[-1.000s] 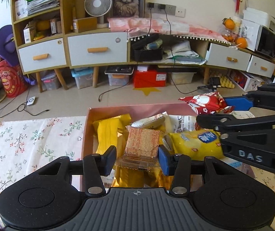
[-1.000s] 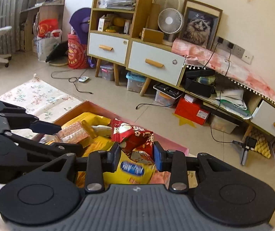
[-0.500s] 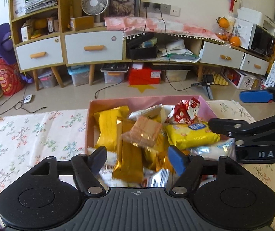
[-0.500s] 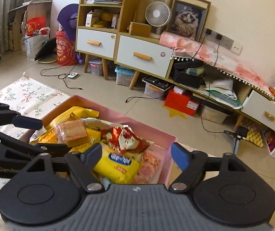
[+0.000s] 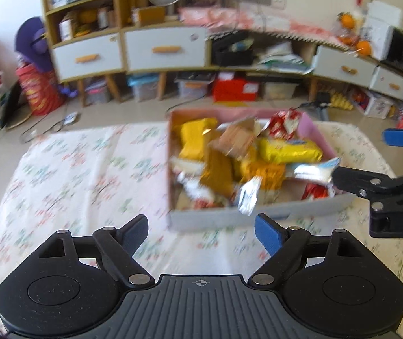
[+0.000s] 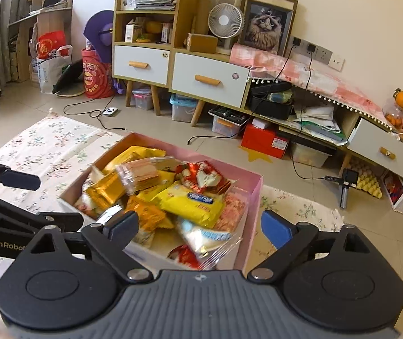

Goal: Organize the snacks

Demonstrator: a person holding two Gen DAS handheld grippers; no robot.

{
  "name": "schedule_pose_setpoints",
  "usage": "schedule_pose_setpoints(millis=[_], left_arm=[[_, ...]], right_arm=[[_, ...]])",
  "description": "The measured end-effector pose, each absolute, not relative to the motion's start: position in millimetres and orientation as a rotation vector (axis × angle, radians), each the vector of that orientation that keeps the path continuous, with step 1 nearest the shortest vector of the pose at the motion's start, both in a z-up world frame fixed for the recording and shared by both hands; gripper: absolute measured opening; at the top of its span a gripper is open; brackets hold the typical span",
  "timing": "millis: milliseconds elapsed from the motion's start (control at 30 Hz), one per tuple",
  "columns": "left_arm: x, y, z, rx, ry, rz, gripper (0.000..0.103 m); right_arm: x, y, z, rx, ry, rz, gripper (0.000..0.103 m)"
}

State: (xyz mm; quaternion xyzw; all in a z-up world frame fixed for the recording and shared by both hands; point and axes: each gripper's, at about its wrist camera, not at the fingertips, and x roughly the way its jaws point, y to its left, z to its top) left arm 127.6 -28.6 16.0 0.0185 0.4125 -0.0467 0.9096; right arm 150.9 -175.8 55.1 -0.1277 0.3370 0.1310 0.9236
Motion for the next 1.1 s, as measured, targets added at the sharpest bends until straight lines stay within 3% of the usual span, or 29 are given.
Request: schedule_pose_setpoints(millis=[267,533,1100], left_arm=[[91.3,-18.5,30.0,0.024,0.896,0.031,0.099],[80.7,-19.1,23.5,0.064,0.942,0.075,0.1],[79.0,-22.3,17.2,0.124,0.954,0.097,0.1]], right_arm=[[129.6,-161.3,53.9,-0.311,0.755,0.222,0.101],[110.7,-143.7,44.0,-0.426,0.77,0.226,0.102],[112.2,-152.9,35.8,-0.392,0.819,0.187,0.103]])
